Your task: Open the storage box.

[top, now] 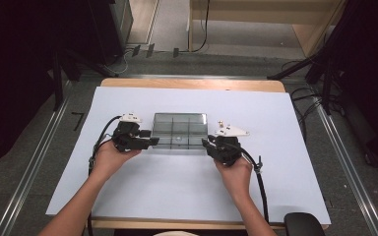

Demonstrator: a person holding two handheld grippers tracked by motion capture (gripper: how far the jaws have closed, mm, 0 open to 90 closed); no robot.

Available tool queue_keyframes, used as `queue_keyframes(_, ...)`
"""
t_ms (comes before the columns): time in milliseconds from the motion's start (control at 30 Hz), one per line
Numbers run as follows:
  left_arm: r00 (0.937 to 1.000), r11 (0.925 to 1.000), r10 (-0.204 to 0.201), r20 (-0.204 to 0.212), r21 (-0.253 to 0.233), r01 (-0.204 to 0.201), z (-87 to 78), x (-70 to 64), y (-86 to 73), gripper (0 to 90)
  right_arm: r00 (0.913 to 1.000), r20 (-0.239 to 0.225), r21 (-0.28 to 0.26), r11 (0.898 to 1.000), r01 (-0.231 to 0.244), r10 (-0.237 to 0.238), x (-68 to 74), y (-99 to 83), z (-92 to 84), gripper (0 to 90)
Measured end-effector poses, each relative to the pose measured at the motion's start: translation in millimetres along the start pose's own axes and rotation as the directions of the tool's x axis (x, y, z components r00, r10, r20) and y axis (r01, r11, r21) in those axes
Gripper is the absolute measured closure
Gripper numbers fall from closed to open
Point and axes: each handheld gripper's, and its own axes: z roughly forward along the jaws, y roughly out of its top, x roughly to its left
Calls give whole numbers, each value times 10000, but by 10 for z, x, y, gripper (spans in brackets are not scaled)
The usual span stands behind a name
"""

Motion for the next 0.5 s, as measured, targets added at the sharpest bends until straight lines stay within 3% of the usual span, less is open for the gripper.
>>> queue_keyframes(500, 9989, 9990, 121, -447, -432, -141, -99, 39, 216, 452, 9991, 151, -236, 9989, 403, -400, -29, 272, -61, 679)
